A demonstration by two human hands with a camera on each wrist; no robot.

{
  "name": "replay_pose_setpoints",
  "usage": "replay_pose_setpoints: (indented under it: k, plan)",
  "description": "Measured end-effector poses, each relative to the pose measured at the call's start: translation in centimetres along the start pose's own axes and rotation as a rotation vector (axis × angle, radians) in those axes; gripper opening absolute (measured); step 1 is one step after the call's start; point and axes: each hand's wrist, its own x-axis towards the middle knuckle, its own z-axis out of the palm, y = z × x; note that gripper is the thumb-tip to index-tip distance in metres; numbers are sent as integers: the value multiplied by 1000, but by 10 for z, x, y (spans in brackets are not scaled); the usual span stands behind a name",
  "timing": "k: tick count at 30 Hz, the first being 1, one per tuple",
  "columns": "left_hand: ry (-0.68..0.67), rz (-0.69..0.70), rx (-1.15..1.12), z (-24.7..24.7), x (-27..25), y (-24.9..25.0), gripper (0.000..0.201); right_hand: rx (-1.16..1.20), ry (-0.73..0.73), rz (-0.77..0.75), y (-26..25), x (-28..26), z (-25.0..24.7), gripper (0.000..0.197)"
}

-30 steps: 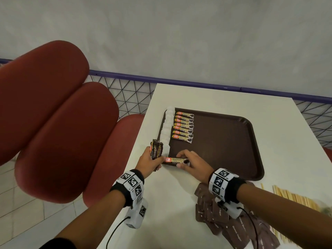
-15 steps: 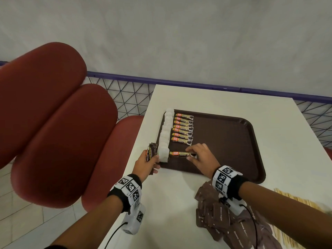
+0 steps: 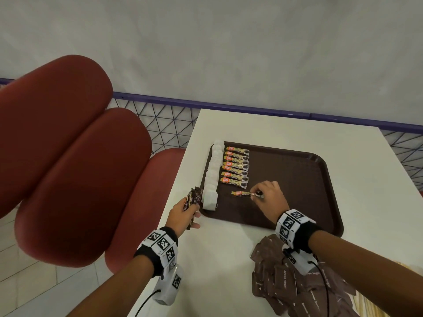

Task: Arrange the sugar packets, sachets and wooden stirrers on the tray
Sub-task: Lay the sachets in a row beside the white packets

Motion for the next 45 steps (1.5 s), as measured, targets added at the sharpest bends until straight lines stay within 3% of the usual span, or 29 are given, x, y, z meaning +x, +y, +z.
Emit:
replay_pose_setpoints:
  k: [7, 13, 19, 30, 33, 39, 45]
  plan:
    - [-25, 8, -80, -2, -1, -1, 12, -47, 19, 38, 0, 10, 1, 11]
    - [4, 31, -81, -7, 2, -9, 13, 24, -99, 24, -7, 13, 15, 9]
    - [13, 32, -86, -12, 3, -14, 14, -50, -98, -9, -20, 24, 30, 11]
    - [42, 38, -67, -23, 4, -22, 19, -254, -62, -119, -27, 36, 43, 27]
    - [48, 29, -59, -24, 6, -23, 17, -256, -162, -205, -28, 30, 47, 32]
    - [37, 44, -69, -23, 4, -18, 17, -220, -250, -131, -26, 32, 50, 43]
    - [40, 56, -42, -25, 3, -18, 19, -201, -194, -135, -28, 32, 51, 44]
